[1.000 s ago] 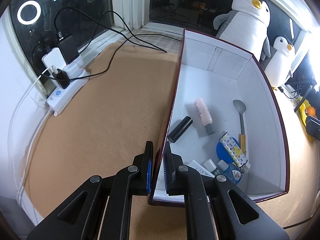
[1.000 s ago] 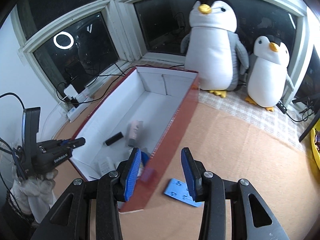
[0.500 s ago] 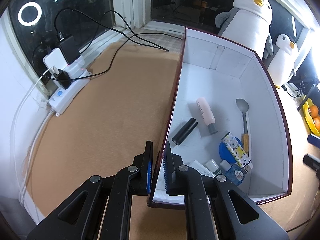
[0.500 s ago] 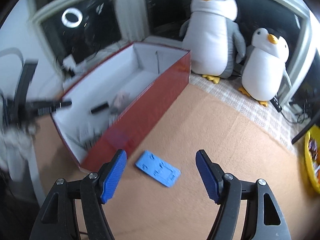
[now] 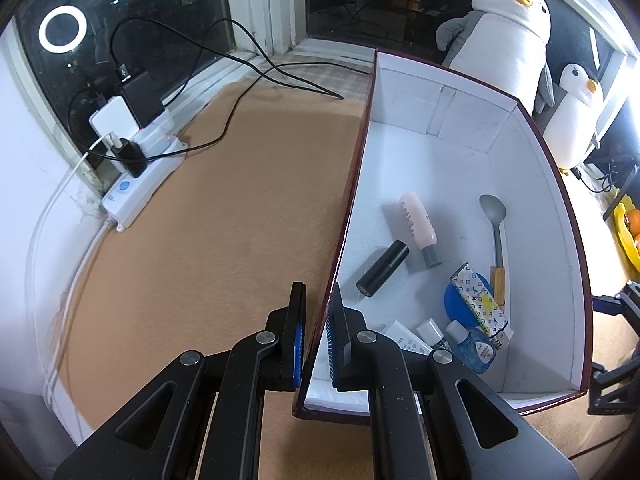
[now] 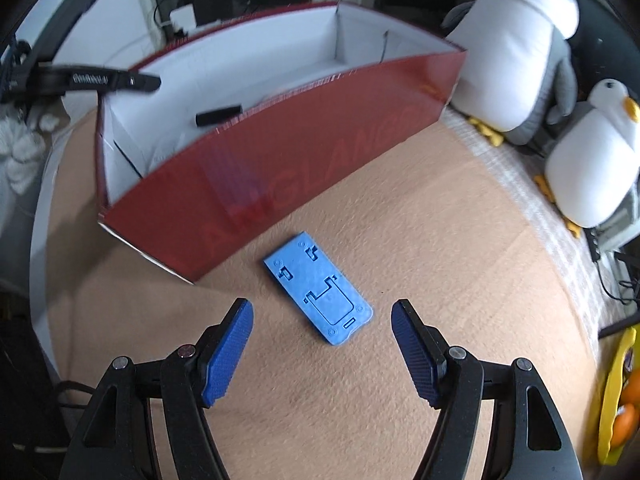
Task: Organize rigid objects
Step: 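Move the right gripper to the blue phone stand and grasp it, then carry the blue phone stand into the box and open the right gripper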
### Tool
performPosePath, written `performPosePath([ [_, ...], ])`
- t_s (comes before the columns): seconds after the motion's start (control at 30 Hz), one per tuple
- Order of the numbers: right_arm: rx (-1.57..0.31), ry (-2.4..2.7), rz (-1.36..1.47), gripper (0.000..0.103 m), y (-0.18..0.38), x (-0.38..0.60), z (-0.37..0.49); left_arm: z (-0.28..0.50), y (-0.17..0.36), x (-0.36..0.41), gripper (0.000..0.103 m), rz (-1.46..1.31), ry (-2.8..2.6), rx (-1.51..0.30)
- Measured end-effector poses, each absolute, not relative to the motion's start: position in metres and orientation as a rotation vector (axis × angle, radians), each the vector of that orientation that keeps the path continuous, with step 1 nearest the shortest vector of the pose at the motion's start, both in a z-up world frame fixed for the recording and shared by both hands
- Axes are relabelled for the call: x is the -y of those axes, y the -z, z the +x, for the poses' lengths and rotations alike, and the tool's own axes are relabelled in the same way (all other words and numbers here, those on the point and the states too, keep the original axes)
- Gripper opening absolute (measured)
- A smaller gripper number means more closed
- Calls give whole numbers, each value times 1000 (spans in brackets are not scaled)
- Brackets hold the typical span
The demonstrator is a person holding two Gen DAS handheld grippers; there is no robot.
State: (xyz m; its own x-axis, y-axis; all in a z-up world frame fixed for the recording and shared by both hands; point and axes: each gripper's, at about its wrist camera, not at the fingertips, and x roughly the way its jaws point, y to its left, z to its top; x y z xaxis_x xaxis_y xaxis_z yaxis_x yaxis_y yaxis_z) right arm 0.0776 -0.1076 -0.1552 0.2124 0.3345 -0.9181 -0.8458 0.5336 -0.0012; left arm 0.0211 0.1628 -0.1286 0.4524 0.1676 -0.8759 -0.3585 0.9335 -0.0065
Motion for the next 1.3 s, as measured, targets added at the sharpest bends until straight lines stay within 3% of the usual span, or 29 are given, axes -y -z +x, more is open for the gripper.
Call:
performPosePath([
  [0.57, -1110, -957, -680, 67, 190, 83, 102, 23, 130, -161, 8, -203, -353, -1068],
  [0.73, -1141, -939, -623, 56, 189, 83, 113, 24, 129, -161, 8, -203, -354, -1068],
  [0.9, -1166, -876, -561, 33, 187, 89, 126, 23, 130, -161, 8, -206, -353, -1068],
  [1.3, -1190, -710, -326, 33, 183, 120, 132, 23, 130, -162, 8, -213, -351, -1065],
])
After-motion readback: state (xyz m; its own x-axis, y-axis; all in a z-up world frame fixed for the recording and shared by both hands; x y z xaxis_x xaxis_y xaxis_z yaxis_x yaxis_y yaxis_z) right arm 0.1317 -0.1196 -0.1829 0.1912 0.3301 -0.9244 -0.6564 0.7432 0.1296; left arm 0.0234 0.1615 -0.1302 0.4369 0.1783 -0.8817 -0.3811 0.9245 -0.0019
